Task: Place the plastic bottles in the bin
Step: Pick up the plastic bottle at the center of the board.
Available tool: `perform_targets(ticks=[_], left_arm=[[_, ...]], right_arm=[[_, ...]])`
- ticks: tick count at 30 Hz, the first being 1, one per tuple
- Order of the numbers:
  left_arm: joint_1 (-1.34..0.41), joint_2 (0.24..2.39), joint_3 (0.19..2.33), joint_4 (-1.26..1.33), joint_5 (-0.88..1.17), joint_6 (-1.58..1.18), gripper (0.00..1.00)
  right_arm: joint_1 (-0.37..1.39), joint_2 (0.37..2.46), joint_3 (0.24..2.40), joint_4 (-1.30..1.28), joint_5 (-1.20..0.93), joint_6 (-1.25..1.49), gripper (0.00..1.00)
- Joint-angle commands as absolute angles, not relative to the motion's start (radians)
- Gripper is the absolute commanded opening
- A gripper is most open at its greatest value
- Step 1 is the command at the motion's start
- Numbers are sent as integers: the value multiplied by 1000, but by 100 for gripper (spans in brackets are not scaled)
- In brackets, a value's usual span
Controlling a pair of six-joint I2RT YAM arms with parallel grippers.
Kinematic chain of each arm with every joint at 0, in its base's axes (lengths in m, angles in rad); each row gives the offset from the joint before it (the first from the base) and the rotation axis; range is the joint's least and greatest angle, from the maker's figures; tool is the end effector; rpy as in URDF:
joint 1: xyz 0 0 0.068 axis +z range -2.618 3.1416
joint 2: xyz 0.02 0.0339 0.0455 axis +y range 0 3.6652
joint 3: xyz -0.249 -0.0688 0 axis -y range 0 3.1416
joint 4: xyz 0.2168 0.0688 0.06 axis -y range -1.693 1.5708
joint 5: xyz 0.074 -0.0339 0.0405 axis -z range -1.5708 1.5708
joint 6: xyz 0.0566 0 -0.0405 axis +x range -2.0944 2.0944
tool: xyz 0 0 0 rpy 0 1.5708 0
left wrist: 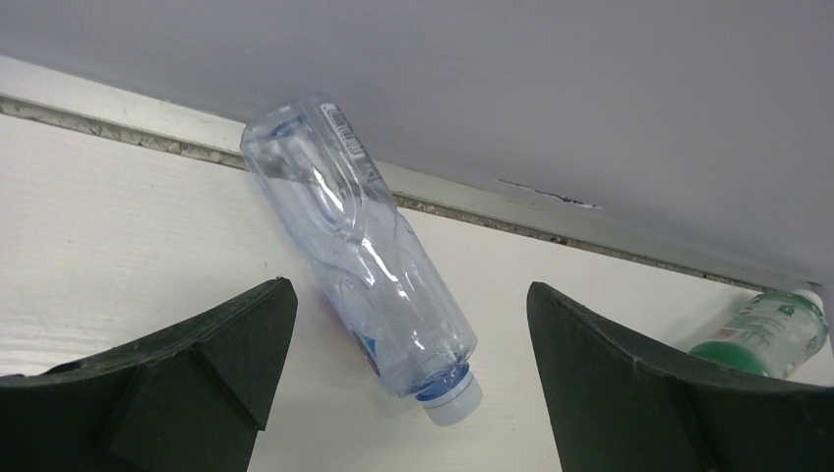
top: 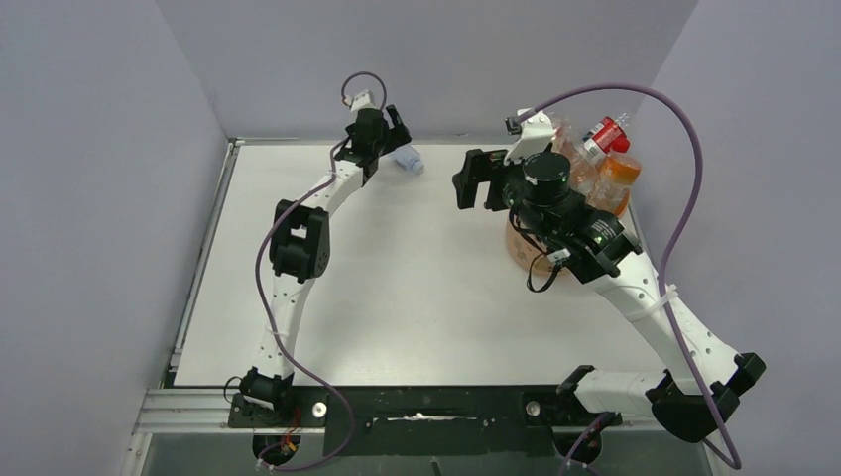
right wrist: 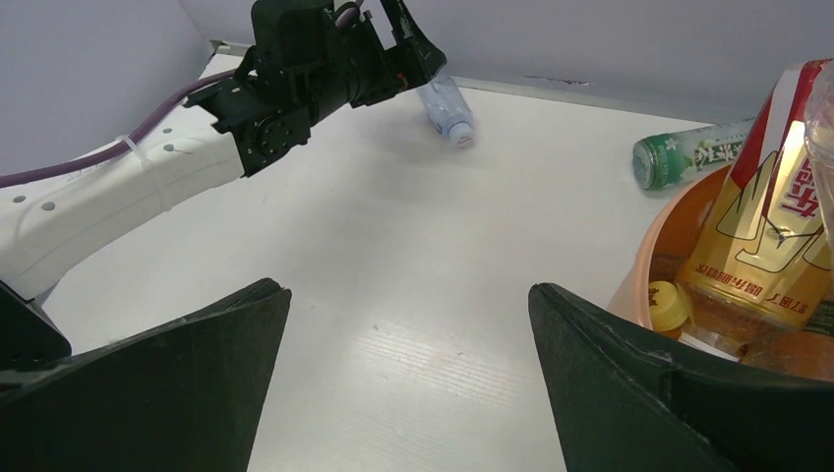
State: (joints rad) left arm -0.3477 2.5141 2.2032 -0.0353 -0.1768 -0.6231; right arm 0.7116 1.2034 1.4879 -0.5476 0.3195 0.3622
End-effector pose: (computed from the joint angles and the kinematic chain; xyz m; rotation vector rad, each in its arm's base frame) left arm 0.5377 -0.1843 0.2065 -0.3854 1.9027 -0.4830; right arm 0.1973 0.1466 0.4311 -0.0956 1.8427 0.4642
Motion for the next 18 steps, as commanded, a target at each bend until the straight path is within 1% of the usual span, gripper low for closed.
perform_targets(ticks=[1, 8, 13, 16, 18], left_arm=[[-348, 2564, 2269, -24, -165, -685, 88], [-349, 2638, 2296, -43, -167, -750, 88], [-347, 2691, 2361, -84, -168, -759, 88], [-342, 2712, 2382, -99, -167, -768, 81], [-338, 2716, 2379, -98, -163, -774, 73]], right_arm=[[681, 1197, 1467, -463, 274, 360, 98], [629, 1177, 1428, -451, 224, 376, 98], [616, 1162, 1410, -450, 212, 383, 98], [613, 1155, 1398, -447, 209, 388, 98], [610, 1151, 1394, -445, 205, 389, 98]])
